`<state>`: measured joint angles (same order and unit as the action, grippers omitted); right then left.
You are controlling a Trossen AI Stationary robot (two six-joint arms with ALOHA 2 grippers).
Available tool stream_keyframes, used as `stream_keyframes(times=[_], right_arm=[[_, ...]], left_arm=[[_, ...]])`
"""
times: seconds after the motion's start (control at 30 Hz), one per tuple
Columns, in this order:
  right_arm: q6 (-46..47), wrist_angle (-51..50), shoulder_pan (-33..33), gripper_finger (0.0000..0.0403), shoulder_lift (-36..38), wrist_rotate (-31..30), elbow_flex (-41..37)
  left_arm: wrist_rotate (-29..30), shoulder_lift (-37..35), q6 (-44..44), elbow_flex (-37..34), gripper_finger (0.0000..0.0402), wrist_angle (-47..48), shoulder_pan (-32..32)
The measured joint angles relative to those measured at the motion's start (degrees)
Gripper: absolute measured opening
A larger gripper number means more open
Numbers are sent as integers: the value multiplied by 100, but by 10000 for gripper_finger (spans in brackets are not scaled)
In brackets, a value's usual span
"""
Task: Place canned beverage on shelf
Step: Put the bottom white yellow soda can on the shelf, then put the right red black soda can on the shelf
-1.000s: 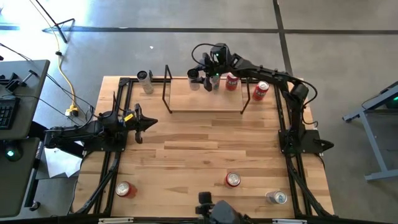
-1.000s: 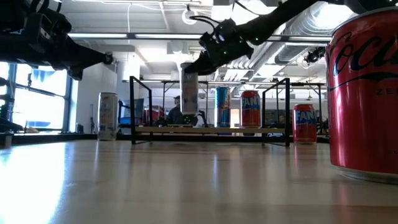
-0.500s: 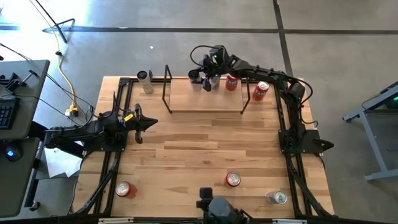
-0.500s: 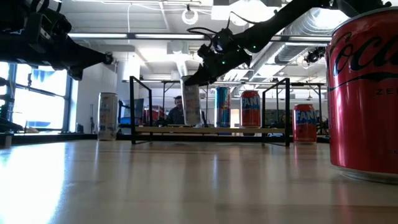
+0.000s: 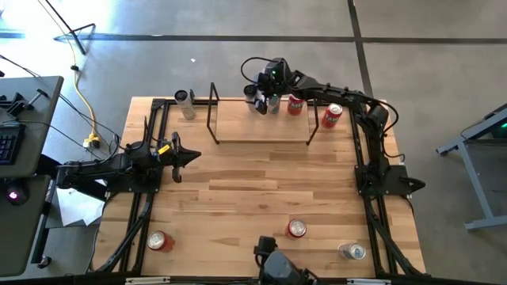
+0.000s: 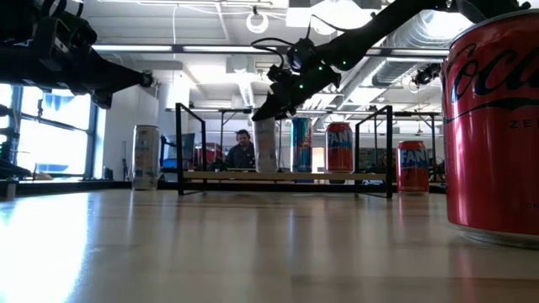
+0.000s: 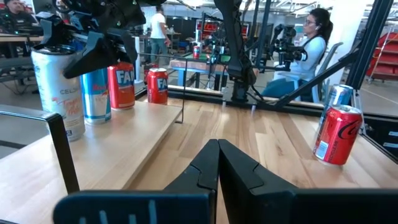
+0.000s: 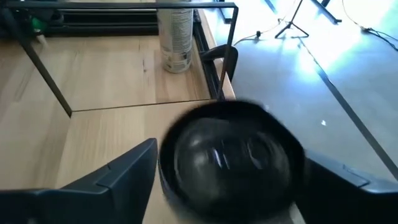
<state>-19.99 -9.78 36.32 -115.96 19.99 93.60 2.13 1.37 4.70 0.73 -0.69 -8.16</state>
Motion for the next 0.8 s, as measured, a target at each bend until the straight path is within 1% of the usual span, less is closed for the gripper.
stream_keyframes(times=[0.1, 0.37, 0.5, 0.67, 0.8], right_arm=[[51, 3, -5, 321, 0, -8, 2], [173, 77, -9, 324, 0, -33, 2], [171, 113, -9, 324, 2, -325, 35], [201, 57, -9, 325, 2, -348, 279], [214, -259, -9, 325, 2, -345, 580]], left_arm=[[-1, 0, 60, 0, 0, 0, 0], [0, 0, 80, 0, 0, 0, 0], [0, 0, 78, 0, 0, 0, 0], [0, 0, 76, 0, 0, 0, 0], [0, 0, 73, 0, 0, 0, 0]])
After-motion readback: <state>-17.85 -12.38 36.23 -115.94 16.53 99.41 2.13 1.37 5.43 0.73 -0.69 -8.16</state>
